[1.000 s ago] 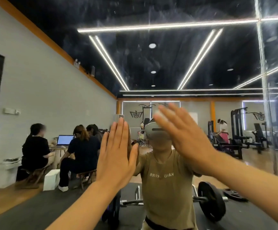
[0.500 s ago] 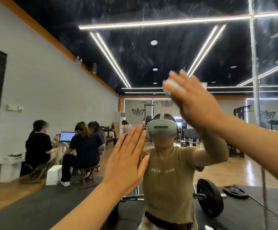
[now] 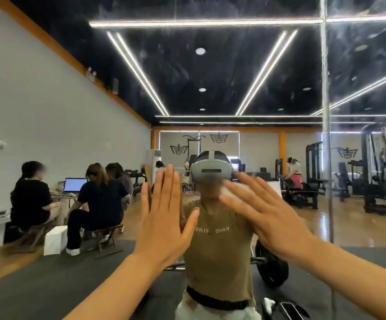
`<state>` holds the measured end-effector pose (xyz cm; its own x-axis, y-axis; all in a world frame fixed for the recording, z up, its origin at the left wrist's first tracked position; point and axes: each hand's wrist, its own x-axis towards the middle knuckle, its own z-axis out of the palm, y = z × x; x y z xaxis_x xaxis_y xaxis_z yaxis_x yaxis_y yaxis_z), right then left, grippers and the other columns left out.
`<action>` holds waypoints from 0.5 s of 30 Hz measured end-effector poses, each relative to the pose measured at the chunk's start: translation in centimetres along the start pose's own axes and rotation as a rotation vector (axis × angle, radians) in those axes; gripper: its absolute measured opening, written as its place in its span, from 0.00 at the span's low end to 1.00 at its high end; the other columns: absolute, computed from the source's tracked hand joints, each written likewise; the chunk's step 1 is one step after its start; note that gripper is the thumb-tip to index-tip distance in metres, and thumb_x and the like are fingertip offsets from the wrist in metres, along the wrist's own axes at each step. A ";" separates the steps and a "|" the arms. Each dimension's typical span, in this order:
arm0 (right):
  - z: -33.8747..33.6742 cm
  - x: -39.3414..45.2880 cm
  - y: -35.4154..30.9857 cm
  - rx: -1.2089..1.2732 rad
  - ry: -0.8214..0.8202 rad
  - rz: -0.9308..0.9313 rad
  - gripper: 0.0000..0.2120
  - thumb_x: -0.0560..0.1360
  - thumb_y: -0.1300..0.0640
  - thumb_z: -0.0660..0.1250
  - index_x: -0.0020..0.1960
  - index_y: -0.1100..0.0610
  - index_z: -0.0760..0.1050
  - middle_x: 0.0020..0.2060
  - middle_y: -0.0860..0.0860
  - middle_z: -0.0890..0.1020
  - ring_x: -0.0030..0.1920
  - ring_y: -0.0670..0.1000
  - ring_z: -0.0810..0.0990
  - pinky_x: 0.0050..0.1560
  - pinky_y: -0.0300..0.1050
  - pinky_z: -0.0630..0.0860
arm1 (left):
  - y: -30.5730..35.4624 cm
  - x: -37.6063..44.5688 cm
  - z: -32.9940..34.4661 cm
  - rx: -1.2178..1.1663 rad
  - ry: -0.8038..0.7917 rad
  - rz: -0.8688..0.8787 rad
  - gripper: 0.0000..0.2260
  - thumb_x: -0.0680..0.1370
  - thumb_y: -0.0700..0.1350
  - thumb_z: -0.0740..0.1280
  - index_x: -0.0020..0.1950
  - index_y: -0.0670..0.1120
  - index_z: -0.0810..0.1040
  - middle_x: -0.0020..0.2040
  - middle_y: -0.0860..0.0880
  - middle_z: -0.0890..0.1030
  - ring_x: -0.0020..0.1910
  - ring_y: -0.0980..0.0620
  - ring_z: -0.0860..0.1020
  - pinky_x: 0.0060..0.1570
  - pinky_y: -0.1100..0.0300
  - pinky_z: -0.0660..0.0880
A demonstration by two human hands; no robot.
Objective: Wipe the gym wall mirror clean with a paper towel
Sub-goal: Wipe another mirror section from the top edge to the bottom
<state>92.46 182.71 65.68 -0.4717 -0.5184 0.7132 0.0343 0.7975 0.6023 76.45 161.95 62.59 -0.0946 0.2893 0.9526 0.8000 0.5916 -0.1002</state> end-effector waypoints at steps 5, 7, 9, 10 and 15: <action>-0.7 -3.4 0.2 -0.115 -0.185 -0.177 0.48 0.67 0.71 0.68 0.81 0.49 0.55 0.80 0.52 0.58 0.80 0.57 0.55 0.78 0.56 0.53 | 1.4 0.1 0.7 -0.001 -0.050 -0.056 0.45 0.80 0.69 0.49 0.80 0.37 0.37 0.81 0.39 0.37 0.80 0.41 0.38 0.75 0.41 0.39; -1.4 -1.9 1.3 -0.102 -0.137 -0.067 0.49 0.64 0.73 0.71 0.80 0.49 0.57 0.79 0.55 0.61 0.79 0.57 0.57 0.79 0.55 0.52 | 1.6 0.2 0.8 0.020 -0.065 -0.052 0.47 0.79 0.71 0.48 0.79 0.36 0.36 0.80 0.38 0.36 0.80 0.40 0.37 0.74 0.42 0.37; -2.3 0.6 2.7 -0.104 -0.046 0.102 0.45 0.68 0.73 0.71 0.79 0.51 0.60 0.78 0.56 0.62 0.79 0.58 0.57 0.79 0.55 0.51 | 1.5 0.3 0.6 0.031 -0.086 -0.042 0.48 0.78 0.72 0.47 0.79 0.36 0.35 0.80 0.38 0.34 0.79 0.40 0.35 0.74 0.42 0.35; -2.9 2.2 3.4 -0.109 0.011 0.204 0.41 0.71 0.72 0.71 0.78 0.52 0.61 0.78 0.56 0.62 0.79 0.58 0.56 0.79 0.54 0.50 | 1.5 0.3 0.5 0.031 -0.098 -0.040 0.49 0.78 0.73 0.47 0.79 0.36 0.34 0.80 0.39 0.33 0.79 0.41 0.34 0.74 0.42 0.34; -5.0 9.0 5.6 -0.029 0.239 0.591 0.28 0.81 0.65 0.63 0.79 0.53 0.61 0.79 0.57 0.58 0.80 0.61 0.51 0.79 0.57 0.49 | 1.6 0.2 0.1 0.018 -0.130 -0.064 0.49 0.77 0.74 0.46 0.79 0.38 0.32 0.79 0.40 0.30 0.78 0.42 0.32 0.74 0.43 0.33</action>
<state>92.83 180.92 77.26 -0.1564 -0.0511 0.9864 0.2539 0.9630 0.0901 77.61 163.05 62.58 -0.2219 0.3448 0.9121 0.7795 0.6247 -0.0465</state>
